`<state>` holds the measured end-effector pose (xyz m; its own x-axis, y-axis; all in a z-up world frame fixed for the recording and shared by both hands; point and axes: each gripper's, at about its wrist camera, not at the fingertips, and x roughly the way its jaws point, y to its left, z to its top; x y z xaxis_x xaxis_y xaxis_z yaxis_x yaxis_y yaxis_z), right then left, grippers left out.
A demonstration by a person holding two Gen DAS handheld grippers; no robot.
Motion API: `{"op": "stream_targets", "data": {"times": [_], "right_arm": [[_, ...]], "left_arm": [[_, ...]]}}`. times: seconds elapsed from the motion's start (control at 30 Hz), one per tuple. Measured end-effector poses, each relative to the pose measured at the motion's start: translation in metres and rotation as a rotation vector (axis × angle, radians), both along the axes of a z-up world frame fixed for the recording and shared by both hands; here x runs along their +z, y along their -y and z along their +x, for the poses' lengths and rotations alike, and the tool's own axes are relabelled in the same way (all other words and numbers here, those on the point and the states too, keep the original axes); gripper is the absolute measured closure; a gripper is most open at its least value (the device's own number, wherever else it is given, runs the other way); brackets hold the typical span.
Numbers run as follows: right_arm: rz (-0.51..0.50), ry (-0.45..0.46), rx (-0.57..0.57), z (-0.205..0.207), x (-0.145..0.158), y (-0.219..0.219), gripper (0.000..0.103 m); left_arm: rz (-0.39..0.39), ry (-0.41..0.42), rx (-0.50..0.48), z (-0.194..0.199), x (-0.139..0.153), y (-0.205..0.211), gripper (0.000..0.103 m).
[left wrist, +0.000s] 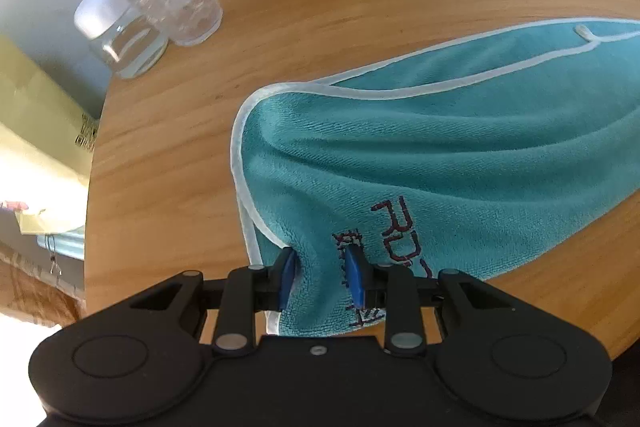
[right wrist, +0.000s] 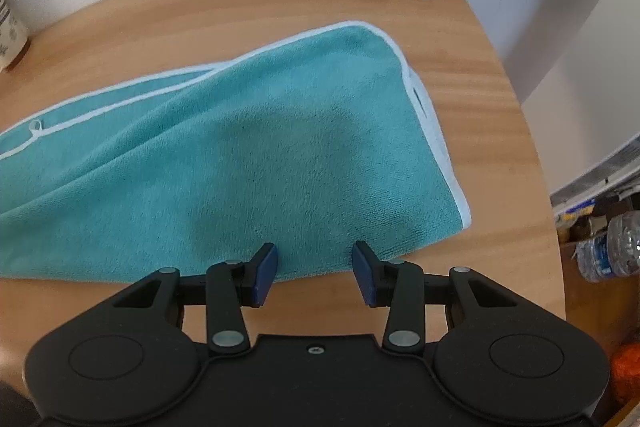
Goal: Fold towel
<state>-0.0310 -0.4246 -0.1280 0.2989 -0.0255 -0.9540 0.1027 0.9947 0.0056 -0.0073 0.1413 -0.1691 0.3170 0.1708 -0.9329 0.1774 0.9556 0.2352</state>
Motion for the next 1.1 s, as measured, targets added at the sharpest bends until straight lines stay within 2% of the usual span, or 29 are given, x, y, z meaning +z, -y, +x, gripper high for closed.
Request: {"op": "stream_targets", "data": {"times": [0.17,0.23,0.3,0.33,0.4,0.43,0.5,0.6,0.63,0.67,0.77,0.87,0.93,0.97,1.1], "right_arm": [[-0.002,-0.029,0.039,-0.006,0.003,-0.005,0.058],[-0.001,-0.025,0.081,-0.009,0.01,-0.001,0.058],[-0.026,0.026,0.103,-0.012,0.02,0.007,0.056],[-0.036,0.08,0.114,-0.014,0.032,0.021,0.056],[-0.031,0.09,0.099,-0.012,0.038,0.035,0.056],[-0.03,0.092,0.086,-0.01,0.041,0.047,0.056],[-0.021,0.097,0.076,-0.009,0.042,0.061,0.056],[-0.034,0.093,0.095,-0.008,0.033,0.07,0.056],[-0.023,0.101,0.096,-0.01,0.03,0.07,0.056],[0.005,0.108,0.097,-0.011,0.027,0.071,0.056],[0.026,0.101,0.121,-0.008,0.018,0.068,0.058],[0.054,0.077,0.138,-0.005,0.01,0.067,0.081],[0.081,0.072,0.13,-0.005,0.01,0.07,0.084],[0.091,0.073,0.123,-0.006,0.011,0.072,0.093],[0.137,0.067,0.091,-0.013,0.011,0.083,0.097]], "left_arm": [[0.028,-0.022,0.025,0.002,0.002,0.0,0.074],[0.043,-0.005,0.042,0.002,0.008,-0.001,0.071],[0.054,0.026,0.049,0.001,0.016,-0.002,0.071],[0.061,0.035,0.067,0.002,0.023,-0.003,0.071],[0.049,0.047,0.08,0.004,0.031,-0.002,0.068],[0.037,0.066,0.085,0.008,0.039,0.002,0.062],[0.016,0.097,0.085,0.017,0.053,0.014,0.06],[-0.019,0.133,0.067,0.033,0.062,0.036,0.057],[-0.036,0.141,0.06,0.037,0.064,0.043,0.053],[-0.096,0.159,0.025,0.048,0.069,0.068,0.049],[-0.146,0.166,-0.058,0.061,0.065,0.117,0.044],[-0.184,0.15,-0.167,0.066,0.051,0.166,0.044],[-0.178,0.137,-0.245,0.068,0.037,0.192,0.043],[-0.171,0.127,-0.28,0.069,0.029,0.203,0.041],[-0.118,0.097,-0.363,0.073,0.004,0.23,0.041]]}}
